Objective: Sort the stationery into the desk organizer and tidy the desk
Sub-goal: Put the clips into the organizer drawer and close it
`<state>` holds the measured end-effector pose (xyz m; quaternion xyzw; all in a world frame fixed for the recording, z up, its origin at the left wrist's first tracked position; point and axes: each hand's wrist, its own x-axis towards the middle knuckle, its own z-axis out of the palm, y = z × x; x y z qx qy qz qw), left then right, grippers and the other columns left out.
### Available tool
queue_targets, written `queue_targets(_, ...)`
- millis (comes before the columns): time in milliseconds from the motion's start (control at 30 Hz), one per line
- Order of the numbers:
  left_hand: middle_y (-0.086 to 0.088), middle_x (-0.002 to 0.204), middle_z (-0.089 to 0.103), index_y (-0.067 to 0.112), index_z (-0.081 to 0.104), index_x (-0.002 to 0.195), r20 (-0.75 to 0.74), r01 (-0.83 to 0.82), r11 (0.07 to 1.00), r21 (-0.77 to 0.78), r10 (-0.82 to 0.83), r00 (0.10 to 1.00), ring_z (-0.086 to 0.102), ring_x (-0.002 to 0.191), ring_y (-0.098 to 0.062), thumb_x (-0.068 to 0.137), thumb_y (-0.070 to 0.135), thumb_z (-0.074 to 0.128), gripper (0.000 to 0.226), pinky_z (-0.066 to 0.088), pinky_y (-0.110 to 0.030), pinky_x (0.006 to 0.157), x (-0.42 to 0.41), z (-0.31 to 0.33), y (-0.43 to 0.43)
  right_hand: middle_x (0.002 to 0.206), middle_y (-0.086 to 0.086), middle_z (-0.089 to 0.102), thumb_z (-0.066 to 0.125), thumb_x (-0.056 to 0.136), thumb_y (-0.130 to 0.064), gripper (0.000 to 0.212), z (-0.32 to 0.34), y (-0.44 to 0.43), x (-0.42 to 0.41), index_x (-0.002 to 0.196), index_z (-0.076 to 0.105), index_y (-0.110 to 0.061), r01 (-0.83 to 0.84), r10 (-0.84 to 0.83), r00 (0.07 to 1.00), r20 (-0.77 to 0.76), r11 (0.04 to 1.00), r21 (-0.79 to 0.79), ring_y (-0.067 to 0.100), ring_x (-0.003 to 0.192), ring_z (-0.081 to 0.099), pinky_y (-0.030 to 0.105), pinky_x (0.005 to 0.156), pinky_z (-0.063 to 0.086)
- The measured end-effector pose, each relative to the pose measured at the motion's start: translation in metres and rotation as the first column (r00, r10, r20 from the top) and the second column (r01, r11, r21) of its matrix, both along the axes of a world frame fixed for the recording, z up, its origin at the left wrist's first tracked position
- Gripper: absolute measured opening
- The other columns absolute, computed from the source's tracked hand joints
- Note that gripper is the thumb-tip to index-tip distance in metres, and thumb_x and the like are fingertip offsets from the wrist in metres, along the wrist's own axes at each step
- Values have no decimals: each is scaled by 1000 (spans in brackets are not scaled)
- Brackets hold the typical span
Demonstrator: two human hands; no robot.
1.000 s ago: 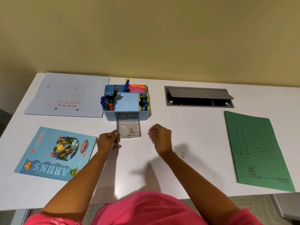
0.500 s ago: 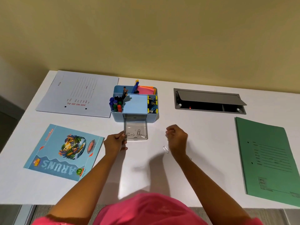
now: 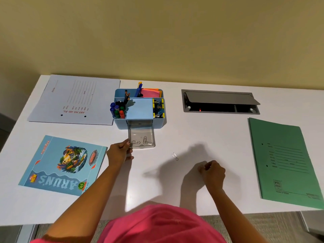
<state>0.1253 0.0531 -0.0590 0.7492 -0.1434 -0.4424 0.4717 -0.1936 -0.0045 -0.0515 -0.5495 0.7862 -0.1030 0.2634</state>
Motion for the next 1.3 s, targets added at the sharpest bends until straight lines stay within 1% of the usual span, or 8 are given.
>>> queue_targets(267, -15, 81, 67, 2, 65, 116, -10, -6, 1000, 17, 6, 1000, 65, 68, -27, 94, 22, 57, 30, 60, -41, 64, 1, -2, -1, 84, 13, 64, 63, 83, -3, 7, -4, -3, -1, 91, 62, -2, 29, -30, 999, 39, 999, 43, 23, 70, 53, 26, 62, 39)
queue_targets(400, -17, 83, 67, 1, 63, 119, -28, -9, 1000, 21, 9, 1000, 64, 69, -27, 94, 22, 57, 33, 59, -47, 71, 2, -4, -1, 77, 7, 68, 65, 83, -6, 3, 6, -7, 24, 84, 63, -8, -62, 71, 986, 148, 996, -68, 21, 66, 59, 24, 56, 41)
queue_targets(600, -19, 84, 66, 1, 65, 116, -25, 0, 1000, 18, 1, 1000, 63, 69, -28, 94, 22, 57, 32, 60, -34, 59, 1, 1, 0, 64, 2, 67, 57, 70, -20, 17, 25, -16, 102, 75, 70, -8, -238, 339, 833, 438, 933, -271, 16, 60, 61, 32, 61, 50)
queue_targets(767, -20, 85, 65, 0, 65, 116, -30, -4, 1000, 20, 4, 1000, 61, 68, -28, 94, 22, 57, 32, 59, -28, 53, 0, 6, 0, 96, 14, 69, 58, 90, -7, 19, 32, -28, 155, 100, 74, -6, -590, 655, 732, 186, 747, -307, 24, 89, 63, 18, 74, 43)
queue_targets(933, -19, 87, 66, 2, 64, 117, 0, -11, 1000, 29, 11, 1000, 62, 71, -30, 94, 23, 56, 32, 56, -22, 48, -3, 10, -1, 108, 18, 65, 61, 89, -7, 23, 32, -31, 182, 110, 69, -4, -730, 777, 624, 82, 618, -291, 31, 96, 63, 34, 85, 55)
queue_targets(1067, -18, 82, 63, 1, 64, 116, -22, -21, 999, 27, 21, 1000, 60, 67, -27, 94, 20, 56, 29, 55, -22, 46, -3, 12, -1, 107, 16, 65, 59, 90, -5, 20, 30, -36, 179, 108, 69, -2, -657, 721, 680, 131, 680, -326, 26, 96, 63, 22, 86, 49)
queue_targets(1167, -16, 78, 62, 1, 65, 115, -42, -20, 1000, 15, 21, 999, 59, 67, -28, 94, 20, 56, 29, 58, -26, 51, -2, 12, -1, 93, 11, 66, 55, 90, -3, 14, 30, -37, 161, 96, 68, -4, -497, 599, 767, 229, 781, -377, 20, 85, 61, 3, 71, 37)
queue_targets(1300, -19, 82, 62, 1, 65, 114, -25, -20, 1000, 8, 20, 999, 59, 71, -30, 94, 18, 56, 28, 55, -21, 46, -4, 14, 0, 75, 9, 61, 48, 81, -7, 15, 16, -31, 124, 78, 63, -7, -368, 476, 849, 227, 843, -393, 20, 70, 55, 22, 63, 40)
